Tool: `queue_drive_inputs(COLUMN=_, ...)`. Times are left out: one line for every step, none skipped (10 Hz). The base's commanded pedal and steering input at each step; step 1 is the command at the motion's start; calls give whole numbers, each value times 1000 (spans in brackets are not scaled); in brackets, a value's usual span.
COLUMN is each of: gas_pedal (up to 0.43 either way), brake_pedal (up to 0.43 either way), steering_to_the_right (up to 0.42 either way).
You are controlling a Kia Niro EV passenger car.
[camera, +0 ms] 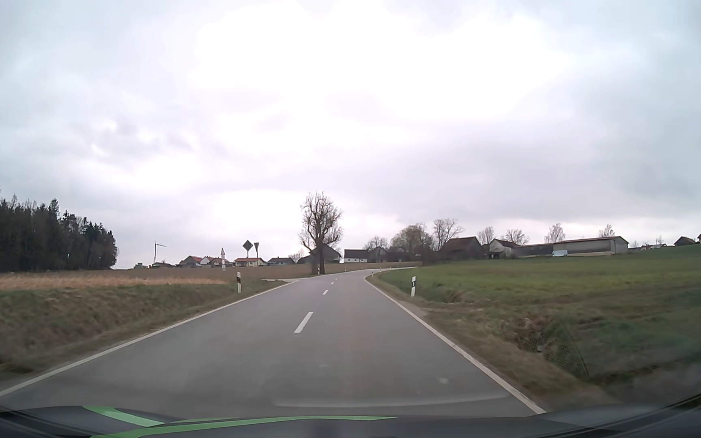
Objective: Follow the waypoints while adhering to traffic rules and regulations
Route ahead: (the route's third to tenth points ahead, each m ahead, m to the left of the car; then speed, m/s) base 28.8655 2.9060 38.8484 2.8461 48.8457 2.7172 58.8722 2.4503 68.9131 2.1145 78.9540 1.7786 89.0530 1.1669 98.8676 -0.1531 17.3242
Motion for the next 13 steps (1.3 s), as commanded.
queue_drive_inputs(gas_pedal=311, brake_pedal=0, steering_to_the_right=0)
queue_drive_inputs(gas_pedal=311, brake_pedal=0, steering_to_the_right=0)
queue_drive_inputs(gas_pedal=311, brake_pedal=0, steering_to_the_right=0)
queue_drive_inputs(gas_pedal=311, brake_pedal=0, steering_to_the_right=0)
queue_drive_inputs(gas_pedal=311, brake_pedal=0, steering_to_the_right=0)
queue_drive_inputs(gas_pedal=311, brake_pedal=0, steering_to_the_right=0)
queue_drive_inputs(gas_pedal=311, brake_pedal=0, steering_to_the_right=0)
queue_drive_inputs(gas_pedal=311, brake_pedal=0, steering_to_the_right=0)
queue_drive_inputs(gas_pedal=311, brake_pedal=0, steering_to_the_right=0)
queue_drive_inputs(gas_pedal=311, brake_pedal=0, steering_to_the_right=0)
queue_drive_inputs(gas_pedal=311, brake_pedal=0, steering_to_the_right=0)
queue_drive_inputs(gas_pedal=311, brake_pedal=0, steering_to_the_right=0)
queue_drive_inputs(gas_pedal=311, brake_pedal=0, steering_to_the_right=0)
